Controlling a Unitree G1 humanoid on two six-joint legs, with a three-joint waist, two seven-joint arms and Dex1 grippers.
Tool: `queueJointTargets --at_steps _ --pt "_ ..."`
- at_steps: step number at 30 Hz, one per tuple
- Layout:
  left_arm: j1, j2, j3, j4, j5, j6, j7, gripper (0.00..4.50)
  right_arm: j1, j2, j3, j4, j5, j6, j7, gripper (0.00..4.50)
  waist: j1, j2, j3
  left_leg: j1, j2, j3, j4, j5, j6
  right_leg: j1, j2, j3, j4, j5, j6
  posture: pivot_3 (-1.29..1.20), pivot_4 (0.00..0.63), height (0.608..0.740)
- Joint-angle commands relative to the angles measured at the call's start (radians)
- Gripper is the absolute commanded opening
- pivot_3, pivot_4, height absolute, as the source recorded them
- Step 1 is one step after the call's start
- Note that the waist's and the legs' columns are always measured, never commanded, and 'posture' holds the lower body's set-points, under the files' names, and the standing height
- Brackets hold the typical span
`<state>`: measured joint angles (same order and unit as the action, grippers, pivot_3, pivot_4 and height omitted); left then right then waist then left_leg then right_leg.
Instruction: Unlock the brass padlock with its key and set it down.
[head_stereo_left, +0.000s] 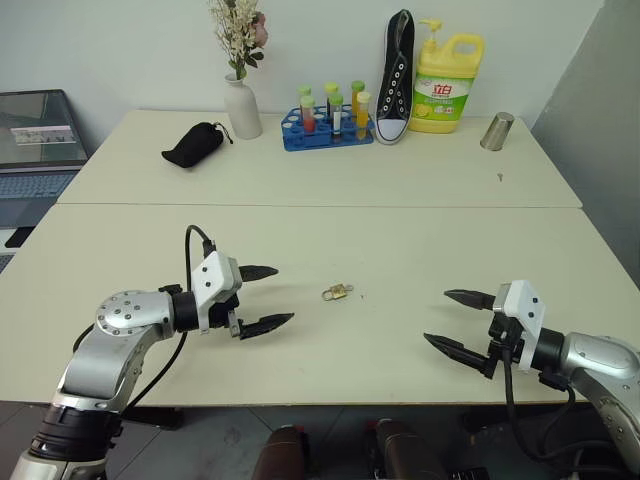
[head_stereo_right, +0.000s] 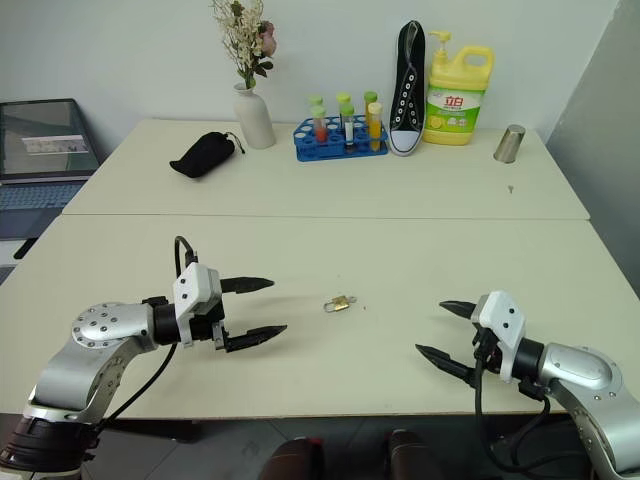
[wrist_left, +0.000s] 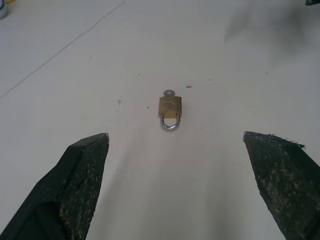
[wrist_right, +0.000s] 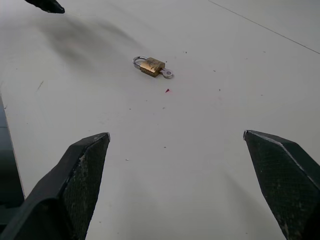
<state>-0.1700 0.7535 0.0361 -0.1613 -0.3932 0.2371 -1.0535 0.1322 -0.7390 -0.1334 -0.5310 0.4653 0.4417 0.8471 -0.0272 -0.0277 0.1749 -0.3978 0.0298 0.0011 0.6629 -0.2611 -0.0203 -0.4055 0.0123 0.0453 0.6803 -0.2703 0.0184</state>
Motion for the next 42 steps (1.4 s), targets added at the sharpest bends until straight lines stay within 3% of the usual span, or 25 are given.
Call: queueJointTargets --at_steps 1,7,13,26,36,39,42 --pt "-0.020 0.007 0.017 -0.009 0.006 0.005 0.013 4.50 -0.020 -0.014 -0.003 -0.052 0.029 0.021 0.005 4.49 0.000 0.000 0.000 0.000 0.000 0.000 0.000 0.000 0.000 0.000 0.000 0.000 0.000 0.000 0.000 0.00 0.150 0.740" --pt "-0.063 -0.053 -0.019 -0.058 0.022 0.037 0.084 4.50 -0.062 -0.035 -0.012 -0.132 0.132 0.132 -0.005 4.49 0.000 -0.001 0.000 0.000 0.000 -0.001 0.000 0.000 0.000 0.000 0.000 0.000 0.000 0.000 0.000 0.00 0.150 0.740" --pt "-0.098 -0.084 -0.132 -0.014 0.115 0.022 0.087 4.50 -0.100 -0.026 -0.004 -0.185 0.194 0.234 -0.072 4.49 0.000 -0.001 0.000 0.000 -0.001 -0.001 0.000 0.000 0.000 0.000 0.000 0.000 0.000 0.000 0.000 0.00 0.150 0.740" --pt "-0.253 -0.264 -0.302 0.332 0.319 -0.155 0.126 4.50 -0.062 -0.027 0.035 -0.214 0.176 0.279 -0.153 4.49 0.001 -0.001 0.000 -0.001 -0.001 -0.001 0.000 0.000 0.000 0.000 0.002 0.000 0.000 0.000 0.000 0.00 0.150 0.740" --pt "-0.341 -0.312 -0.320 0.450 0.349 -0.103 0.108 4.50 -0.029 -0.032 0.036 -0.236 0.172 0.278 -0.161 4.49 0.004 -0.001 -0.001 -0.001 -0.002 -0.001 0.002 0.000 0.000 0.001 0.002 -0.001 0.000 0.000 0.001 0.00 0.150 0.740" --pt "-0.357 -0.319 -0.323 0.462 0.349 -0.098 0.095 3.93 -0.028 -0.031 0.036 -0.239 0.172 0.277 -0.163 4.50 0.001 -0.001 -0.001 -0.001 -0.002 -0.001 0.002 0.000 0.000 0.001 0.002 -0.001 0.000 0.001 0.001 0.00 0.150 0.740" --pt "-0.366 -0.310 -0.341 0.459 0.356 -0.086 0.059 2.97 -0.031 -0.028 0.037 -0.243 0.176 0.282 -0.169 4.50 0.001 -0.001 -0.001 -0.001 -0.001 -0.001 0.002 0.000 0.000 0.001 0.002 -0.001 0.000 0.001 0.001 0.00 0.150 0.740"
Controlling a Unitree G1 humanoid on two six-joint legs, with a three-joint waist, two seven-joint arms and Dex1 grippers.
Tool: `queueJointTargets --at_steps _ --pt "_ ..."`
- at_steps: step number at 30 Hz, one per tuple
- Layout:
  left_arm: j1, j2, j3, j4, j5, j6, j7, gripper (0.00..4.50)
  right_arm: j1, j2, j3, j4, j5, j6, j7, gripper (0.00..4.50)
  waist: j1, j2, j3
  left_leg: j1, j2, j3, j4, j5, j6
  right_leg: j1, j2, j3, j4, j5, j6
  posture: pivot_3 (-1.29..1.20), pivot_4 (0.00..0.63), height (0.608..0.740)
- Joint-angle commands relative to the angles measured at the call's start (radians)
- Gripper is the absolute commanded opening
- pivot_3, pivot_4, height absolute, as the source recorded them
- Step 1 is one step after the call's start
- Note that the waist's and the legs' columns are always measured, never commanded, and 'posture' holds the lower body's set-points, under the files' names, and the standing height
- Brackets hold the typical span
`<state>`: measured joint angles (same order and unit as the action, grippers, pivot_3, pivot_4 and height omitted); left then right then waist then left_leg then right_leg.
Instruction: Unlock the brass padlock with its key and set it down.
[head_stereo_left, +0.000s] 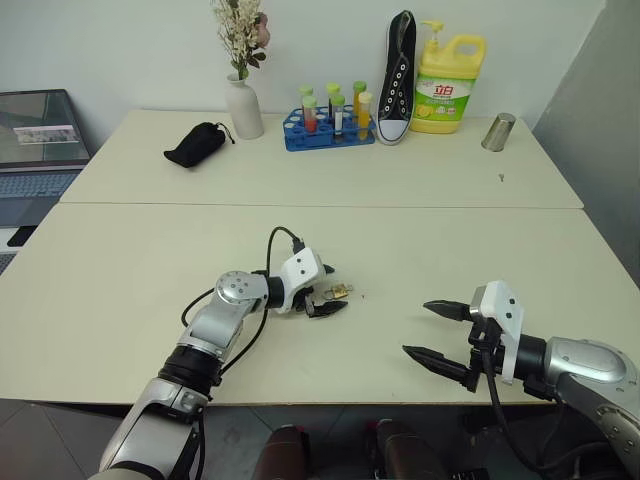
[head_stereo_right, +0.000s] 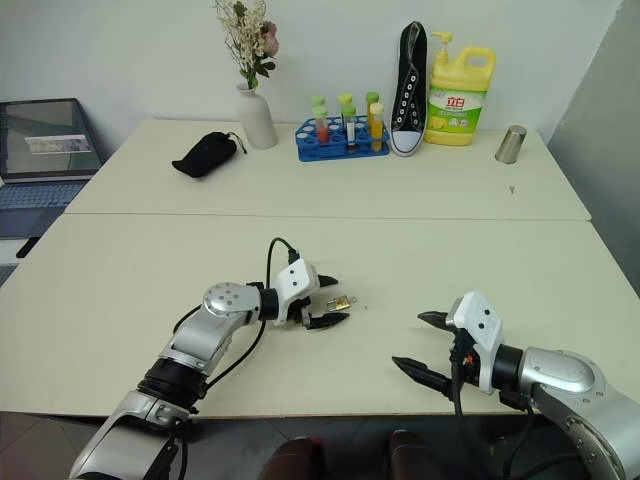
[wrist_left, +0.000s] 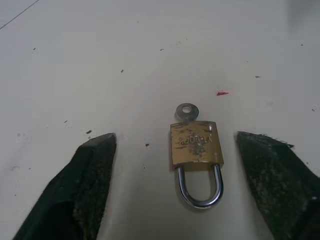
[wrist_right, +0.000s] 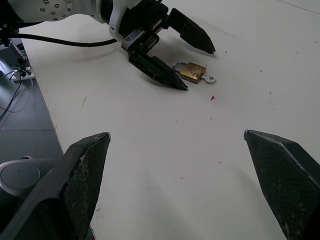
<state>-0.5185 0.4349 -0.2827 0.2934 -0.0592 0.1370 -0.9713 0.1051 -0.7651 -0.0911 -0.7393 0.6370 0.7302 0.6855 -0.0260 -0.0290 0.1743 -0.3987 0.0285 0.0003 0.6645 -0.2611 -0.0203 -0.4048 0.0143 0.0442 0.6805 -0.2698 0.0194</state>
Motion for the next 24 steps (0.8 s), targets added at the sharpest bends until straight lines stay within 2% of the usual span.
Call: queueJointTargets --at_steps 1,5,7,12,15,17,20,24 --pt "-0.019 0.012 -0.028 0.004 0.025 0.016 -0.033 2.68 -0.005 -0.001 -0.005 -0.036 0.006 -0.005 -0.009 4.50 0.000 0.000 0.000 0.000 0.000 0.000 0.000 0.000 0.000 0.000 0.000 0.000 0.000 0.000 0.000 0.00 0.150 0.740" --pt "-0.021 0.015 -0.034 0.000 0.037 0.028 -0.034 1.39 -0.010 -0.003 -0.003 -0.037 0.008 -0.005 -0.012 4.50 0.000 0.000 0.000 0.000 0.000 0.000 0.000 0.000 0.000 0.000 0.000 0.000 0.000 0.000 0.000 0.00 0.150 0.740" --pt "-0.019 0.021 -0.036 0.000 0.045 0.032 -0.034 0.98 -0.016 -0.003 -0.002 -0.037 0.008 -0.004 -0.014 4.50 0.000 0.000 0.000 0.000 0.000 0.000 0.000 0.000 0.000 0.000 0.000 0.000 0.000 0.000 0.000 0.00 0.150 0.740" --pt "-0.002 0.056 -0.041 -0.032 0.056 -0.015 -0.063 0.98 -0.026 0.010 0.001 -0.033 -0.027 -0.034 -0.037 4.50 -0.001 0.000 0.000 0.000 0.000 0.000 0.000 0.000 0.000 0.000 0.000 0.000 0.000 0.000 0.000 0.00 0.150 0.740" --pt "-0.015 0.063 -0.035 -0.033 0.079 -0.185 -0.042 0.98 -0.022 0.042 0.014 -0.027 -0.103 -0.117 -0.066 4.50 -0.005 0.000 0.000 0.001 0.001 0.000 -0.001 0.000 0.000 0.000 0.001 0.001 0.000 0.000 0.000 0.00 0.150 0.740" --pt "-0.030 0.064 -0.039 -0.033 0.064 -0.284 -0.090 0.98 -0.012 0.061 0.030 -0.023 -0.150 -0.170 -0.073 4.50 -0.003 0.000 0.000 0.000 0.001 0.000 -0.001 0.000 0.000 -0.001 0.001 0.001 0.000 0.000 0.000 0.00 0.150 0.740" --pt "-0.065 0.059 -0.039 0.009 0.093 -0.449 -0.078 0.98 0.005 0.065 0.036 -0.040 -0.145 -0.120 -0.094 4.50 0.000 0.000 0.000 0.000 0.000 0.000 -0.001 0.000 0.000 -0.001 0.000 0.001 0.000 0.000 0.000 0.00 0.150 0.740" --pt "-0.135 0.039 -0.026 0.137 0.117 -0.796 -0.030 0.98 -0.014 0.091 0.050 -0.046 -0.134 -0.116 -0.102 4.50 0.006 0.000 0.000 -0.001 -0.001 0.000 0.000 0.000 0.000 0.000 0.000 0.001 0.000 0.000 0.000 0.00 0.150 0.740"
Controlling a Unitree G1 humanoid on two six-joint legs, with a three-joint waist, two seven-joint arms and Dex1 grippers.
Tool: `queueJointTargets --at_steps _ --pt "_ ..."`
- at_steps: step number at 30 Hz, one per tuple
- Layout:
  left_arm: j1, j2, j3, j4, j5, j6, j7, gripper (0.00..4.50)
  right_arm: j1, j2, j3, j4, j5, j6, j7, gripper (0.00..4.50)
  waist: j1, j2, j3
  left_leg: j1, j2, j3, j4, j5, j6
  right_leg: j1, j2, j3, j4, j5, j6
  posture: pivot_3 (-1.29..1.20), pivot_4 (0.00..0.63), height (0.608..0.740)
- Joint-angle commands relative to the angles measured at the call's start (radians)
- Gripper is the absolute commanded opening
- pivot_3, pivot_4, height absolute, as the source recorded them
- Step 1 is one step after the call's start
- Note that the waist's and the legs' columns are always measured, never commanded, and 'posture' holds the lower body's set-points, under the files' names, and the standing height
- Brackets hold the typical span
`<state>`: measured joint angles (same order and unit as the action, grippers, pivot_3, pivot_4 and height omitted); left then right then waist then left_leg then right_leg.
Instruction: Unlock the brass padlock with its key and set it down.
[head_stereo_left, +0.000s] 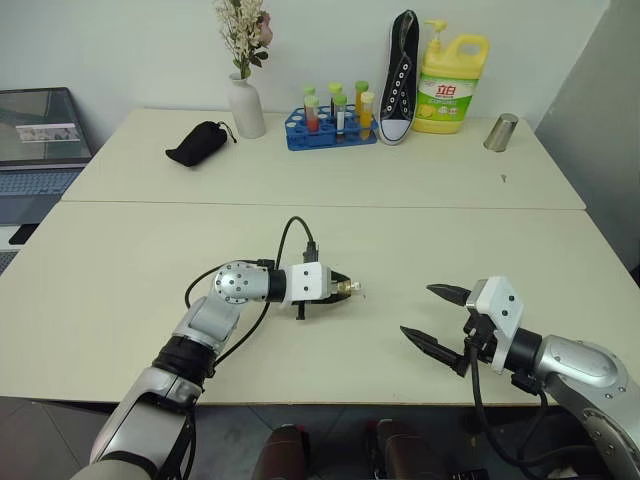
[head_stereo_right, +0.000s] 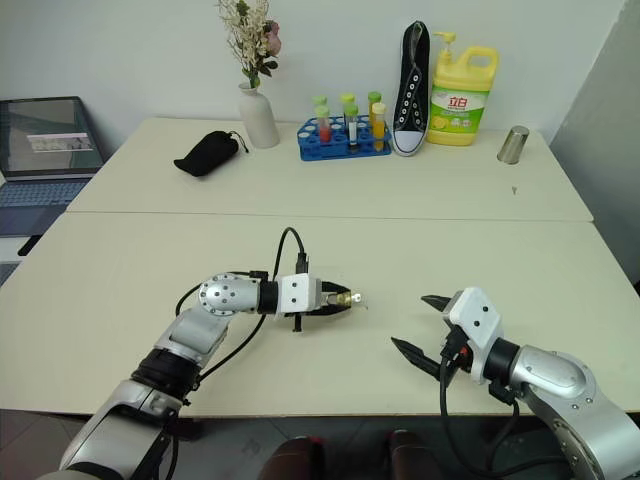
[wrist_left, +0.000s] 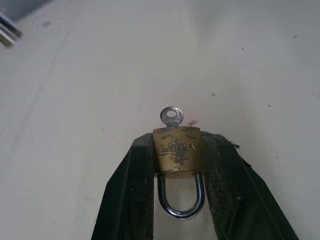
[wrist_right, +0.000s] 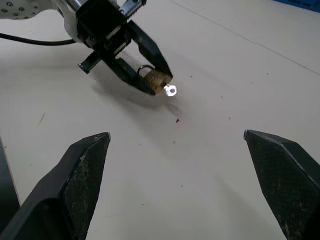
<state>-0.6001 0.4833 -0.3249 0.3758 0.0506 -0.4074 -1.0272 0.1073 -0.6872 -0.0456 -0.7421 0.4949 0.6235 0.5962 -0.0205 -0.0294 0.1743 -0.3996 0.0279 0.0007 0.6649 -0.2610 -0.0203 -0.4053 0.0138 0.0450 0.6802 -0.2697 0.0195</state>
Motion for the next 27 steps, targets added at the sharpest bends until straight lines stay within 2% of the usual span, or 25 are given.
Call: queueJointTargets --at_steps 1,6,10,15,27 --pt "-0.064 -0.008 0.014 0.083 0.005 -0.305 0.023 0.98 -0.022 0.015 0.007 -0.043 0.002 -0.009 -0.016 4.50 0.001 0.000 0.000 0.000 0.000 0.000 0.000 0.000 0.000 0.000 0.000 0.000 0.000 0.000 0.000 0.00 0.150 0.740" --pt "-0.144 -0.002 0.078 0.223 0.255 -0.747 0.323 0.98 -0.075 0.042 0.013 -0.026 0.083 0.030 0.009 4.50 -0.004 0.000 0.000 0.001 0.001 0.000 -0.001 0.000 0.000 0.000 0.000 0.000 0.000 0.000 0.000 0.00 0.150 0.740" --pt "-0.158 0.000 0.114 0.269 0.327 -0.936 0.459 0.98 -0.176 0.081 0.001 0.033 0.189 0.077 0.029 4.50 -0.004 -0.001 0.000 0.000 0.001 0.000 -0.001 0.000 0.000 0.000 0.000 0.001 0.000 0.000 0.000 0.00 0.150 0.740" --pt "-0.165 0.016 0.126 0.296 0.390 -1.030 0.560 0.98 -0.286 0.108 0.002 0.107 0.305 0.137 0.048 4.50 -0.005 -0.001 0.000 0.000 0.001 0.001 0.000 0.000 0.000 0.000 0.000 -0.001 0.000 0.003 -0.004 0.00 0.150 0.740" --pt "-0.156 0.075 0.099 0.296 0.482 -1.041 0.669 0.98 -0.381 0.083 0.027 0.185 0.342 0.173 0.120 4.50 -0.006 -0.001 0.000 0.000 0.001 0.001 -0.001 0.000 0.000 0.000 -0.001 -0.002 0.000 0.003 -0.004 0.00 0.150 0.740"
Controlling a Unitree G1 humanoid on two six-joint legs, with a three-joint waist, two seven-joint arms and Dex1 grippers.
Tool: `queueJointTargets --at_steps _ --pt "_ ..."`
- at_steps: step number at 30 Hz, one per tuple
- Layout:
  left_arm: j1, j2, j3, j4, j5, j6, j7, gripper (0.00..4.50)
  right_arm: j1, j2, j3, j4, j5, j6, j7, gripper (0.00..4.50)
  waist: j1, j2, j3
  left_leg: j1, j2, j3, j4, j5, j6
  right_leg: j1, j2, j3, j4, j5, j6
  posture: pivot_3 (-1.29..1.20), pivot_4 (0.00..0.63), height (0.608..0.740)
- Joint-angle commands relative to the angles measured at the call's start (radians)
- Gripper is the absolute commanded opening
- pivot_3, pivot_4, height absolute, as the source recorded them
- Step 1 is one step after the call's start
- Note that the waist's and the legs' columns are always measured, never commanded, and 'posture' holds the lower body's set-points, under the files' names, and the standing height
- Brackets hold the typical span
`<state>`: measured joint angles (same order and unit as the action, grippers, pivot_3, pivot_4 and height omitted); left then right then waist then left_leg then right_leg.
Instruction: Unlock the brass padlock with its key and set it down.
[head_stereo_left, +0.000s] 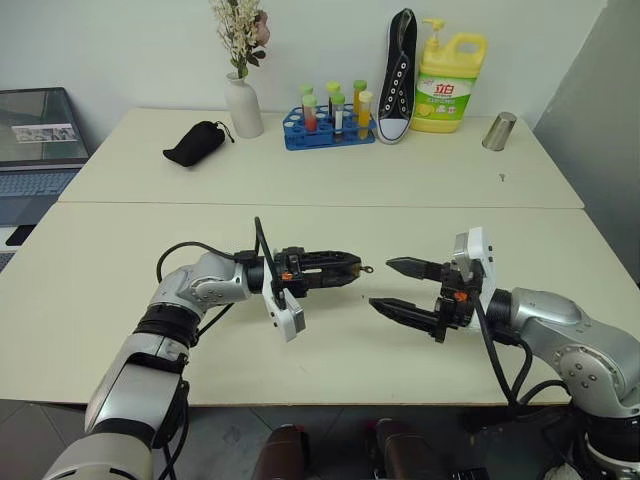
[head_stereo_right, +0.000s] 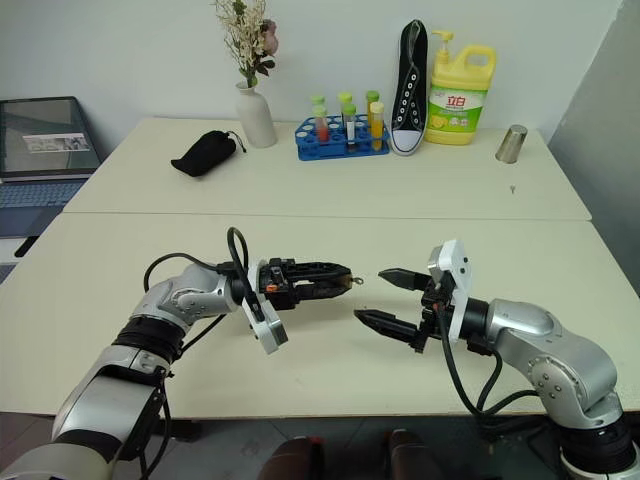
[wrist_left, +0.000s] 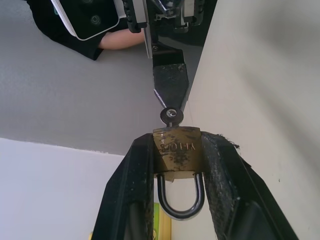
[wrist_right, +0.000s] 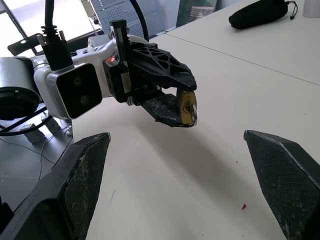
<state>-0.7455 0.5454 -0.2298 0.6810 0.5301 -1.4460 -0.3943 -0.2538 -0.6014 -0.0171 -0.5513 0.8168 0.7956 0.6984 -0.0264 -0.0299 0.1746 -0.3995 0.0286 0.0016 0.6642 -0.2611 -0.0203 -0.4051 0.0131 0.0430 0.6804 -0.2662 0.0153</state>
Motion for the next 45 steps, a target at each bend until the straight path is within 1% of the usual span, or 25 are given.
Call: queueJointTargets --at_steps 1,6,12,13,15,25,26,35,40,45 --pt "-0.005 0.017 0.001 -0.016 0.003 -0.003 0.040 0.98 -0.026 0.000 0.007 0.000 0.018 0.001 0.022 4.50 0.000 0.000 0.000 0.000 0.000 0.000 0.000 0.000 0.000 0.000 0.000 0.000 0.000 0.000 0.000 0.00 0.150 0.740" --pt "0.004 0.026 -0.004 -0.037 0.014 0.002 0.060 0.98 -0.054 0.018 0.030 0.029 0.013 0.003 0.028 4.50 0.000 0.000 0.000 0.000 0.000 0.000 0.000 0.000 0.000 0.000 0.000 0.000 0.000 0.000 0.000 0.00 0.150 0.740" --pt "0.016 0.040 -0.014 -0.054 0.012 0.002 0.071 0.98 -0.121 0.047 0.066 0.105 0.004 0.007 0.055 4.50 0.000 0.000 0.000 0.000 0.000 0.000 0.000 0.000 0.000 0.000 -0.001 -0.001 0.000 0.000 0.000 0.00 0.150 0.740" --pt "0.016 0.042 -0.016 -0.056 0.013 0.003 0.073 0.98 -0.132 0.048 0.071 0.118 0.001 0.008 0.060 4.32 0.000 0.000 0.000 0.000 0.000 0.000 0.000 0.000 0.000 0.000 -0.001 -0.001 0.000 0.000 0.000 0.00 0.150 0.740" --pt "0.017 0.044 -0.019 -0.060 0.013 0.005 0.077 0.98 -0.145 0.048 0.080 0.133 -0.002 0.010 0.073 3.88 0.000 0.000 0.000 0.000 0.000 0.000 0.000 0.000 0.000 0.000 -0.001 -0.001 0.000 0.000 0.000 0.00 0.150 0.740" --pt "0.028 0.053 -0.020 -0.085 0.020 0.023 0.090 0.98 -0.174 0.054 0.091 0.169 -0.006 0.024 0.106 0.19 0.000 0.000 0.000 0.000 0.000 -0.001 0.000 0.000 0.000 0.000 -0.001 -0.001 0.000 0.000 0.000 0.00 0.150 0.740" --pt "0.030 0.054 -0.020 -0.088 0.022 0.025 0.091 0.98 -0.177 0.054 0.090 0.171 -0.005 0.025 0.107 0.01 0.000 0.000 0.000 0.000 0.000 0.000 0.000 0.000 0.000 0.000 -0.001 -0.001 0.000 0.000 0.000 0.00 0.150 0.740" --pt "0.046 0.064 -0.018 -0.110 0.034 0.031 0.102 0.98 -0.194 0.060 0.079 0.179 0.024 0.064 0.120 0.00 0.000 0.000 0.000 0.000 0.001 -0.001 0.000 0.000 0.000 0.000 -0.003 -0.001 0.000 0.000 0.000 0.00 0.150 0.740" --pt "0.050 0.072 -0.008 -0.112 0.071 0.031 0.120 0.98 -0.235 0.059 0.047 0.214 0.102 0.197 0.091 0.00 0.000 0.000 0.000 0.000 0.001 -0.001 0.000 0.000 0.000 0.000 -0.004 -0.001 0.001 0.000 0.000 0.00 0.150 0.740" --pt "0.055 0.077 -0.002 -0.123 0.118 0.034 0.153 0.98 -0.303 0.120 -0.031 0.285 0.250 0.404 -0.054 0.00 0.000 0.000 0.000 0.000 0.001 -0.001 0.000 0.000 0.000 0.000 -0.005 -0.001 0.001 0.000 -0.001 0.00 0.150 0.740"
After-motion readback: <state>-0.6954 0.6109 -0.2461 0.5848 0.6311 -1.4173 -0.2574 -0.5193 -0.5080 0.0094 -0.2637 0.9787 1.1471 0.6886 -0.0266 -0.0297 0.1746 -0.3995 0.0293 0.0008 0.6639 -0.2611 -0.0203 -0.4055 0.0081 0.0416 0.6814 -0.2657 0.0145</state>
